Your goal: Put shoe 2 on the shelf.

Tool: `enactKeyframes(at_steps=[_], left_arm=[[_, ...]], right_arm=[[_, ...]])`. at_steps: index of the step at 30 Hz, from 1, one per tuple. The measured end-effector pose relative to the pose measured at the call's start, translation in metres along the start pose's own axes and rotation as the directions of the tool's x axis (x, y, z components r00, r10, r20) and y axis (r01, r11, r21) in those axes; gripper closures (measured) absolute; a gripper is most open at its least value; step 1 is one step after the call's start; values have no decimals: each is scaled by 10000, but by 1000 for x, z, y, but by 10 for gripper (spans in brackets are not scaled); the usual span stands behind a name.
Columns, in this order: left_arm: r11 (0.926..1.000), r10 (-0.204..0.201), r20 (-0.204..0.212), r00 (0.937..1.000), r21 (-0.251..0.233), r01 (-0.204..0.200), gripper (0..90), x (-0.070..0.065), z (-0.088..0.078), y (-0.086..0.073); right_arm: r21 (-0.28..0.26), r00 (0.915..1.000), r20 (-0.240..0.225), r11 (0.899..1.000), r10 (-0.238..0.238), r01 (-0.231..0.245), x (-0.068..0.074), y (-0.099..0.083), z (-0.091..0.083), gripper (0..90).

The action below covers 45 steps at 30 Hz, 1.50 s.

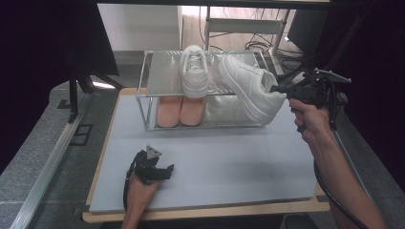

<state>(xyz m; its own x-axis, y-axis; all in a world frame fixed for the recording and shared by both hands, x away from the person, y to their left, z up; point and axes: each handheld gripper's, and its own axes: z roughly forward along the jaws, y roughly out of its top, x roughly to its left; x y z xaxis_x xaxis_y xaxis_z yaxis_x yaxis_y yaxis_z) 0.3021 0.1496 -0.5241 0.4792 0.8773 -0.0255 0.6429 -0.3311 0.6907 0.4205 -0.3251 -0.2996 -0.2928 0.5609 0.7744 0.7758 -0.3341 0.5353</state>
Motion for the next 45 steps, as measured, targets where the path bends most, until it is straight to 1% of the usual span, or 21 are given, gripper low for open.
enactKeyframes(at_steps=[3, 5, 10, 11, 12, 15, 17, 18, 20, 22, 23, 25, 26, 29, 32, 33, 37, 40, 41, 43, 45], left_arm=[[10000, 1, -2, 10000, 1, -1, 124, 0, 0, 0], [10000, 6, -3, 10000, 4, -6, 124, 0, 0, 0], [10000, 10, -1, 10000, 5, -10, 125, 0, 0, 0], [10000, 12, -7, 10000, -9, -12, 124, 0, 0, 0], [10000, 6, -5, 10000, -10, -6, 125, 0, 0, 0], [10000, 4, -3, 10000, -15, -4, 125, 0, 0, 0], [10000, 12, -7, 10000, -15, -12, 125, 0, 0, 0], [10000, 12, -6, 10000, -11, -12, 125, 0, 0, 0], [10000, 16, -4, 10000, 0, -16, 126, 0, 0, 0], [10000, 20, -3, 10000, 1, -20, 126, 0, 0, 0], [10000, 21, -4, 10000, 0, -21, 126, 0, 0, 0], [10000, 21, -6, 10000, 0, -21, 126, 0, 0, 0], [10000, 49, 5, 10000, 25, -49, 126, 0, 0, 0], [10000, 55, 5, 10000, 29, -55, 126, 0, 0, 0], [10000, 26, -6, 10000, 3, -26, 126, 0, 0, 0], [10000, 28, -8, 10000, 1, -28, 126, 0, 0, 0], [10000, 23, -18, 10000, -24, -23, 127, 0, 0, 0], [10000, 25, -23, 10000, -38, -25, 126, 0, 0, 0], [10000, 24, -21, 10000, -36, -24, 127, 0, 0, 0], [10000, 21, -23, 10000, -39, -21, 127, 0, 0, 0], [10000, 20, -22, 10000, -40, -20, 126, 0, 0, 0]], right_arm=[[-99, 9992, 371, 9998, -150, 153, 4, 6, 11, 810], [-207, 9982, 587, 9997, -85, 98, 4, 10, 18, 810], [-423, 9938, 1104, 9990, -120, 168, 2, 16, 35, 805], [-459, 9934, 1145, 9988, -118, 172, 1, 17, 38, 800], [-530, 9944, 1052, 9985, -63, 119, 1, 17, 40, 798], [-471, 9902, 1345, 9979, -381, 448, 5, 20, 46, 789], [-501, 9907, 1277, 9973, -469, 536, 7, 20, 49, 763], [-452, 9900, 1260, 9966, -633, 695, 9, 20, 52, 746], [-442, 9927, 1030, 9967, -628, 677, 12, 19, 56, 710], [-443, 9905, 1090, 9950, -842, 895, 15, 19, 58, 697], [-471, 9883, 1182, 9936, -967, 1029, 16, 19, 57, 685], [-392, 9910, 932, 9942, -957, 997, 13, 21, 56, 641], [-416, 9934, 713, 9948, -894, 925, 11, 21, 54, 648], [-619, 9887, 844, 9896, -1242, 1297, 11, 23, 44, 628], [-787, 9855, 965, 9860, -1396, 1474, 10, 24, 32, 608], [-839, 9860, 903, 9855, -1400, 1476, 8, 24, 29, 607], [-580, 9857, 645, 9855, -1556, 1594, -5, 17, 19, 612], [-590, 9863, 496, 9853, -1573, 1601, -18, 10, 13, 640], [-643, 9875, 395, 9858, -1528, 1551, -22, 7, 11, 668], [-636, 9867, 260, 9847, -1606, 1620, -27, 2, 9, 697], [-555, 9843, 133, 9827, -1761, 1765, -31, -4, 9, 706]])
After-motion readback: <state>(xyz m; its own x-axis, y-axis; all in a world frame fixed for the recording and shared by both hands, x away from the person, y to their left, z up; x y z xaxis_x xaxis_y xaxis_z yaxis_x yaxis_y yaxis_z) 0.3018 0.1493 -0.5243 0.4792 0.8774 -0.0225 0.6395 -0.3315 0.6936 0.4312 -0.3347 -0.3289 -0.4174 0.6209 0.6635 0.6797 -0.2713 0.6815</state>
